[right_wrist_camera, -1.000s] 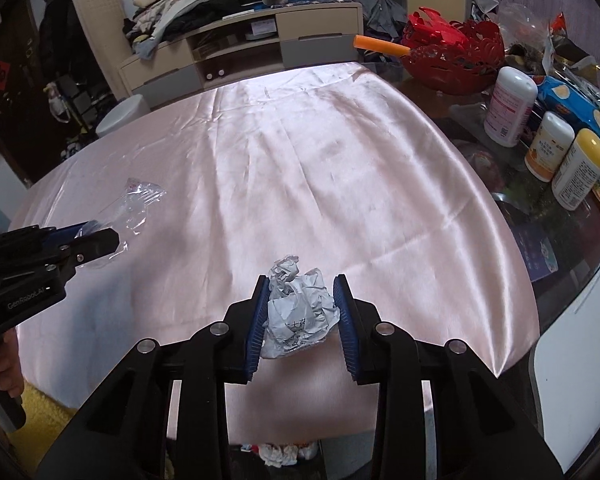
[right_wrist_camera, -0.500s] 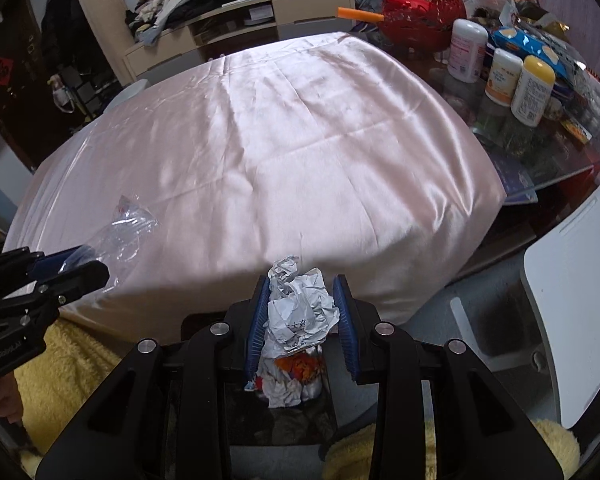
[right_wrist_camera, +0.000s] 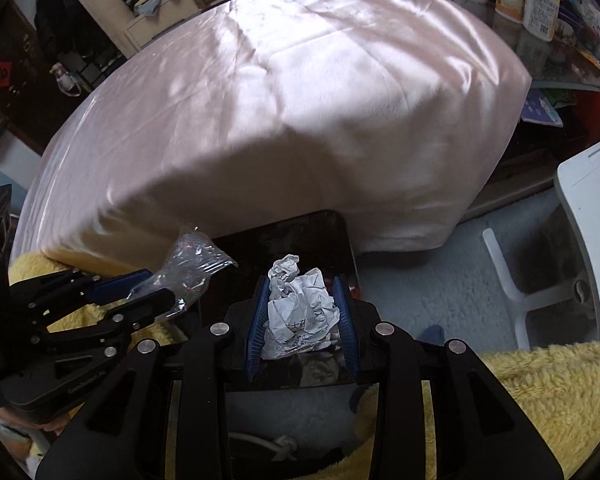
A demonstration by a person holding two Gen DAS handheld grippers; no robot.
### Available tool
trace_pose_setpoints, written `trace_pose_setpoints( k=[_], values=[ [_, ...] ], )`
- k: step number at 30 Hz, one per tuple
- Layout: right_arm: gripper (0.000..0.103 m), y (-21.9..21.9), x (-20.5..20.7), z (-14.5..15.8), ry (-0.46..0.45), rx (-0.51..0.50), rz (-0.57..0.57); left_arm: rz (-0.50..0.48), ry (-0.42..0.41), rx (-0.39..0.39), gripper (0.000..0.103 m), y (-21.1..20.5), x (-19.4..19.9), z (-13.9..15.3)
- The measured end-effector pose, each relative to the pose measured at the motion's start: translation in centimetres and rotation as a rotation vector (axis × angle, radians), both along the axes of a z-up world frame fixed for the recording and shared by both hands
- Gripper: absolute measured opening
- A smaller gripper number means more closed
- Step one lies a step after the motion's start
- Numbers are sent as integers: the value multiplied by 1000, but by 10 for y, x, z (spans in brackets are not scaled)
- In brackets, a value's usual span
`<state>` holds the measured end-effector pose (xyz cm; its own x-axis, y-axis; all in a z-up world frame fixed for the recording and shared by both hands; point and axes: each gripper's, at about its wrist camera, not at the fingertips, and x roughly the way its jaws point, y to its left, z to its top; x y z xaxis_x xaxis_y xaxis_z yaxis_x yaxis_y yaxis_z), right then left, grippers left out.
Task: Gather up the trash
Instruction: 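Carry the plastic bag and foil ball down into the black bin, then open both tools to drop the bag and foil ball into the bin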
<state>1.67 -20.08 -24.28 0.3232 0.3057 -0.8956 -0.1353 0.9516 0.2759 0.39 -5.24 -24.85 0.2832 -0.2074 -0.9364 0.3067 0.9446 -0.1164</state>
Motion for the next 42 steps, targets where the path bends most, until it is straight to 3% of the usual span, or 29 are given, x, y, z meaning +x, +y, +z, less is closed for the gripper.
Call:
trace_pose_setpoints(
  k=[5,12,16,19,22,25,27,29,31,32,36,42],
  values=[
    [34,9,5,-23,58,7,11,-24,80,1,28,-4,2,-24],
    [36,9,13,-43,109,23,6,-37,124,-5,29,-4,8,-36],
    [47,9,15,-44,107,27,1,-45,137,-12,30,-4,8,-38],
    [58,8,16,-42,102,29,-10,-37,135,-10,38,-3,10,-38],
    [61,7,19,-40,93,29,-18,-25,126,-9,51,2,10,-35],
    [62,5,20,-35,78,24,-24,-19,110,1,57,3,9,-31],
    [65,0,21,-27,58,17,-34,-19,81,7,64,5,8,-22],
    [76,-6,20,-13,18,-6,-53,-17,37,5,79,10,7,-8],
    [98,-13,17,6,-46,-45,-73,-4,-23,4,89,17,8,10],
    [100,-17,15,15,-76,-64,-85,6,-54,7,91,20,10,20],
    [100,-28,8,52,-192,-155,-111,62,-180,11,95,35,16,61],
    [100,-40,-5,101,-372,-201,-179,84,-365,-55,95,41,21,117]
  ],
)
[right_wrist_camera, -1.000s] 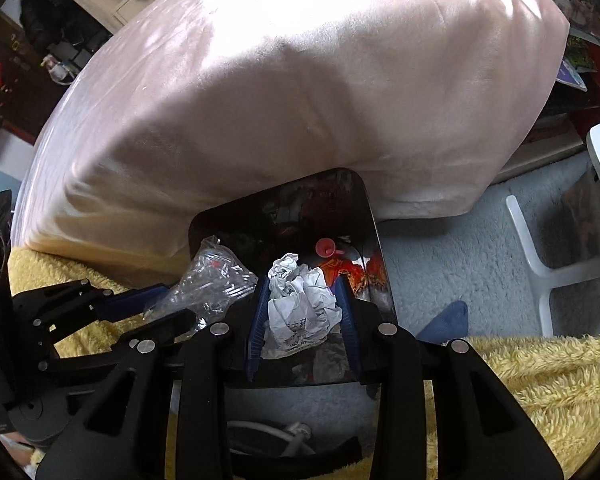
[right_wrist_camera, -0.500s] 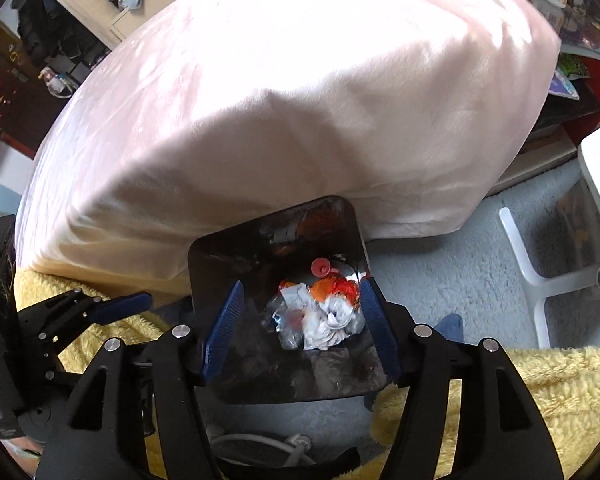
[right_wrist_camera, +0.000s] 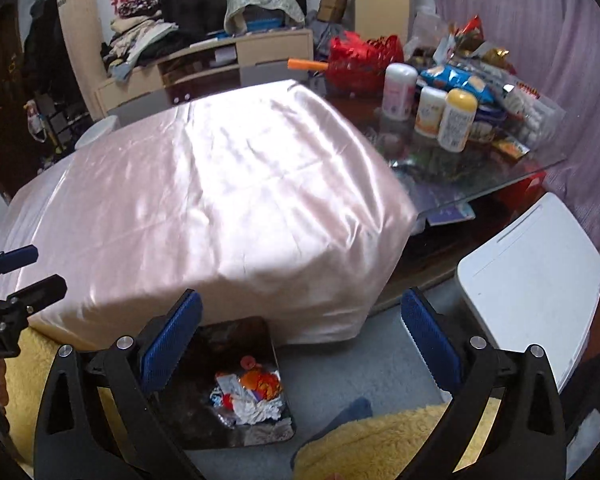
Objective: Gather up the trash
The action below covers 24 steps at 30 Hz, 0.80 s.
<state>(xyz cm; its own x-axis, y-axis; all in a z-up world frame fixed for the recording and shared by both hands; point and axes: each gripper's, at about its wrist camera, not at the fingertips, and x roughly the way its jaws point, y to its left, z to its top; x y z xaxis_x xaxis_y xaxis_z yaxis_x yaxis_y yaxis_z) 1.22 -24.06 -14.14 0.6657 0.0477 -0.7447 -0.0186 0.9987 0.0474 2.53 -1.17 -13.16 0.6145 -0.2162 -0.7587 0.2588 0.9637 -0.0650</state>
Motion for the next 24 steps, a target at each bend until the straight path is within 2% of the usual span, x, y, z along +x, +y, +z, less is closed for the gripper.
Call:
trace_pose_setpoints(
  k=[6,9,17,24],
  values=[
    [100,-15,-5,53,-204,-54,-87,11,-137,-33,95,-6,10,41],
    [100,-19,-7,72,-270,-70,-112,20,-200,-41,95,-8,10,57],
    [100,-17,-13,98,-340,-74,-159,11,-335,-47,95,-12,10,86],
    [100,-11,-17,103,-358,-68,-179,17,-377,-42,95,-15,4,97]
  ],
)
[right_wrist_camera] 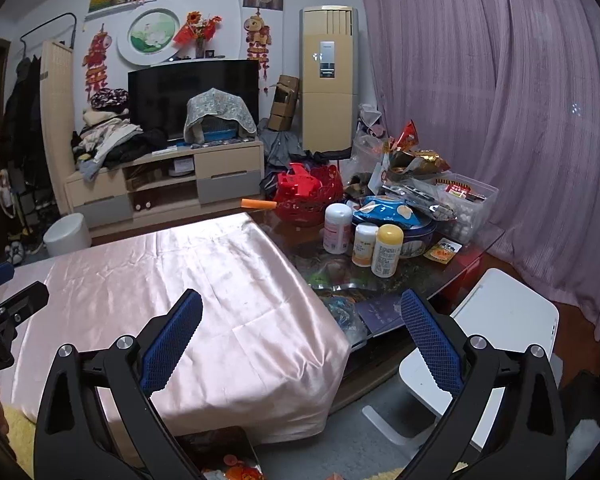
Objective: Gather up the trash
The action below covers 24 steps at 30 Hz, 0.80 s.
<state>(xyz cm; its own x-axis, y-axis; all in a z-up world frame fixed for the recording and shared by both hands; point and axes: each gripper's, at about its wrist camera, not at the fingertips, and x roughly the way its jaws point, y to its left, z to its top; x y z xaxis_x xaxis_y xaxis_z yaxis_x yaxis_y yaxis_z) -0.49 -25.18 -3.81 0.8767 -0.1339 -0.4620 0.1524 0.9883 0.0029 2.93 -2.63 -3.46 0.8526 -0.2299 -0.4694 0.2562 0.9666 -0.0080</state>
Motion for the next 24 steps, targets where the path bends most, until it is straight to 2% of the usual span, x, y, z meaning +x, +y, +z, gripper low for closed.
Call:
trace_pose_setpoints(
  k=[11,24],
  values=[
    [100,3,-4,1,7,-14,-44,-4,-17,-12,95,-1,-7,7],
    [100,5,-3,5,11,-5,-43,-6,-28,-6,95,-5,-13,15]
  ],
)
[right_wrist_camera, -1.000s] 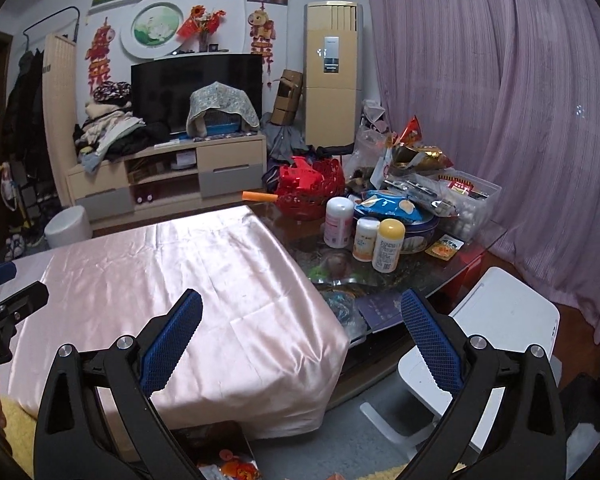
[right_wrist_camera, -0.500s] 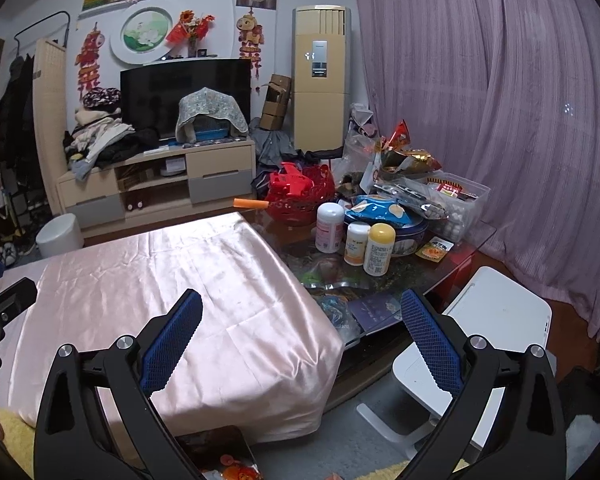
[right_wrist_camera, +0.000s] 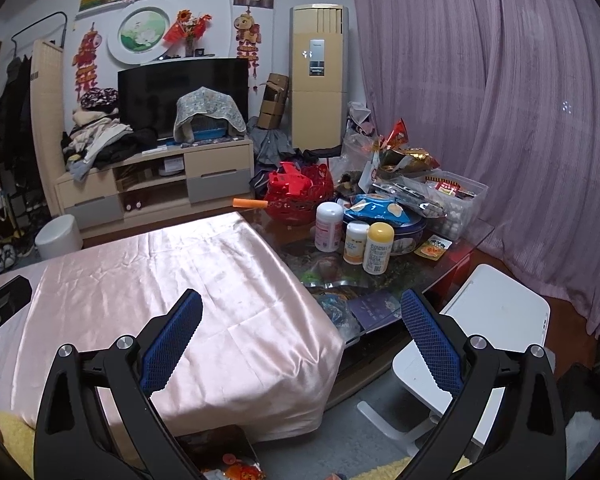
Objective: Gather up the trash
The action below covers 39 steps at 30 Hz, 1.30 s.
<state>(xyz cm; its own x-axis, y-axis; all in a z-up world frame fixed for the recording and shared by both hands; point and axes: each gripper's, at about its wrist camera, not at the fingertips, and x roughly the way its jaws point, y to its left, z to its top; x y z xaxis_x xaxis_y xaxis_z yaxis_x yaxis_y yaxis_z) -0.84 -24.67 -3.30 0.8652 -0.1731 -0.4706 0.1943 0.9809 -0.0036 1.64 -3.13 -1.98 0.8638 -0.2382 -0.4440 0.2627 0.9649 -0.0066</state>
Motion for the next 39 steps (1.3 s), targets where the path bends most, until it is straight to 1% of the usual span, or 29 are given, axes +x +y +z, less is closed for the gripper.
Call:
trace_pose_setpoints(
  k=[13,39],
  values=[
    [100,1,-3,4,-9,4,-6,-6,-13,-6,95,1,-5,8],
    [100,5,-5,3,-2,2,-5,-4,-12,-7,95,1,-6,8]
  ],
)
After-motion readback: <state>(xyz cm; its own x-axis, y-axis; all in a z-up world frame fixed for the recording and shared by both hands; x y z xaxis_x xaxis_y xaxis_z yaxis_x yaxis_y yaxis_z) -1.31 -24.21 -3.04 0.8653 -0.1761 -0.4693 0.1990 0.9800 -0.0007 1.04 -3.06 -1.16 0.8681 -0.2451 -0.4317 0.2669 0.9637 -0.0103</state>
